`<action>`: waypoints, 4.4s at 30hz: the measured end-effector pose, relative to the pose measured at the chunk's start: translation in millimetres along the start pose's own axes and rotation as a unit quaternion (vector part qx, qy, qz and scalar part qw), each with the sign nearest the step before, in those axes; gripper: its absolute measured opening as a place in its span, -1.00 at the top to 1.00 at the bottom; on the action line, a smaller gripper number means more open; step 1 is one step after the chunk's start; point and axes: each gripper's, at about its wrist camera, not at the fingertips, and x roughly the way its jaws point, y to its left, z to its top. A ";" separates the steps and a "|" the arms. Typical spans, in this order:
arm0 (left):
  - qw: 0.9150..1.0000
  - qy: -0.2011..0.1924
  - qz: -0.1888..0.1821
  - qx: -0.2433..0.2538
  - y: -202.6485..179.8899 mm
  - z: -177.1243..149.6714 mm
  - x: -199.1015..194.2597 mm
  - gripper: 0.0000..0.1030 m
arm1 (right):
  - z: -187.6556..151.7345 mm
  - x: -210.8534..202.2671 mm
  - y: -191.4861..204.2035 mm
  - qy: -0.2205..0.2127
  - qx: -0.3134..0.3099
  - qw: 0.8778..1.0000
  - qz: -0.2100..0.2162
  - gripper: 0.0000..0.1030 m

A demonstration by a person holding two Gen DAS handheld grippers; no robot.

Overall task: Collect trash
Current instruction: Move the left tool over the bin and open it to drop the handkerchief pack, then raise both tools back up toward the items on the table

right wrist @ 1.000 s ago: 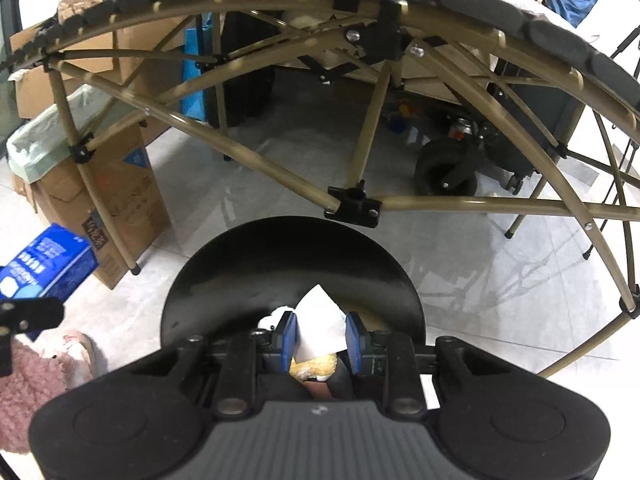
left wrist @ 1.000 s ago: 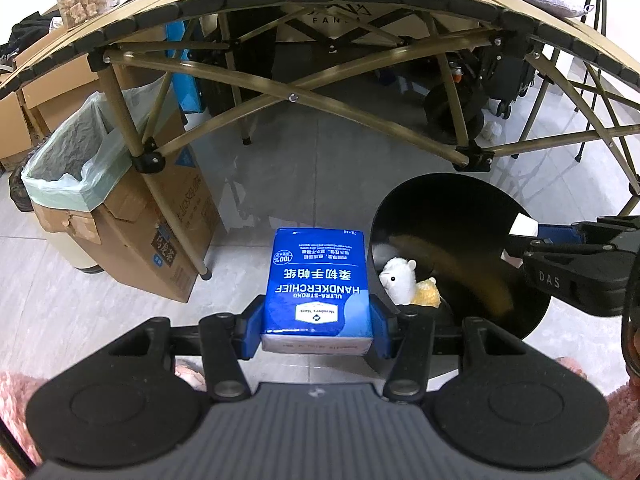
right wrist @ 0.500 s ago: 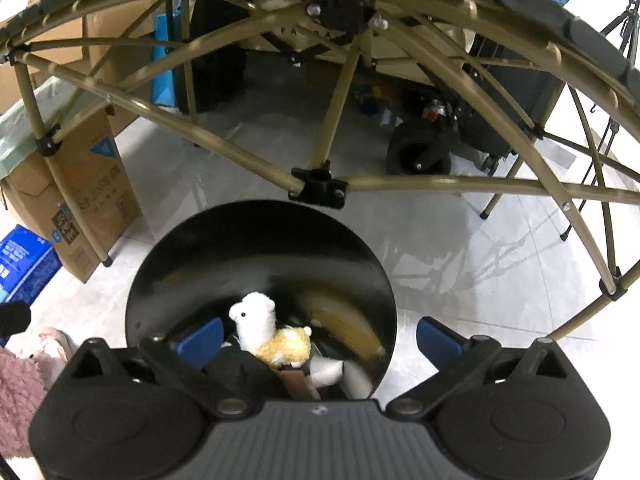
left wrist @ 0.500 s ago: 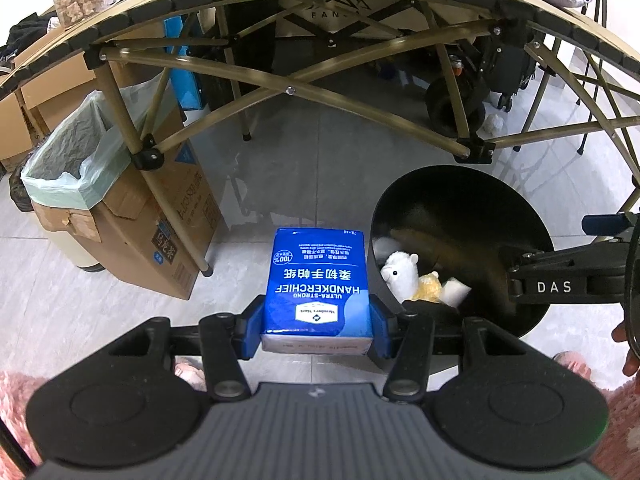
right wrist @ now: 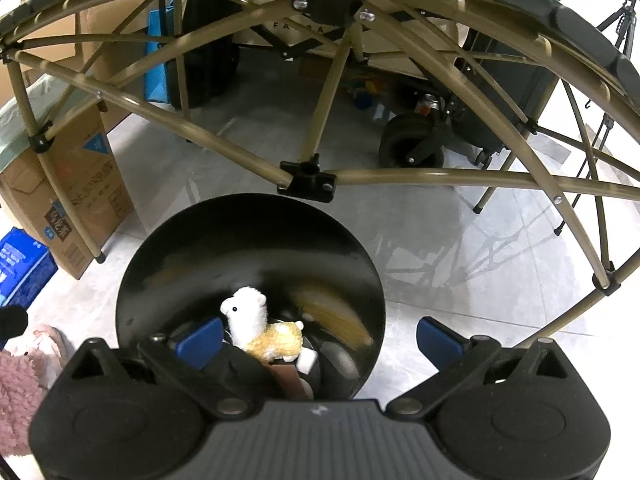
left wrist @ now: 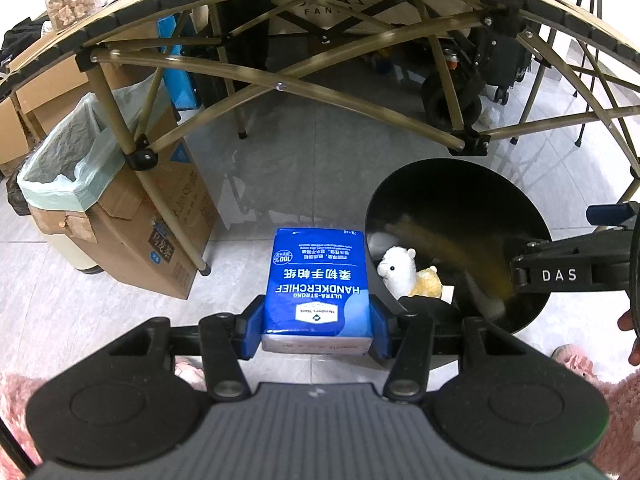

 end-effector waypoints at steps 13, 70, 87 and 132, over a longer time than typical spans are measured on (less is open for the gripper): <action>0.999 0.005 -0.016 0.037 -32.5 7.6 5.2 -0.02 | -1.9 -7.8 -30.6 -0.005 0.031 0.999 -0.015 -1.00; 0.986 0.150 -0.050 0.050 -123.8 55.4 80.2 -0.98 | -25.2 -27.3 -137.7 -0.020 0.194 0.978 -0.073 -1.00; 0.984 0.166 -0.044 0.048 -122.9 54.3 82.1 -1.00 | -25.9 -27.0 -138.3 -0.020 0.194 0.978 -0.073 -1.00; 0.997 0.018 -0.044 0.055 -92.9 71.6 -12.2 -1.00 | -17.5 -109.4 -125.3 -0.130 0.181 0.974 -0.038 -1.00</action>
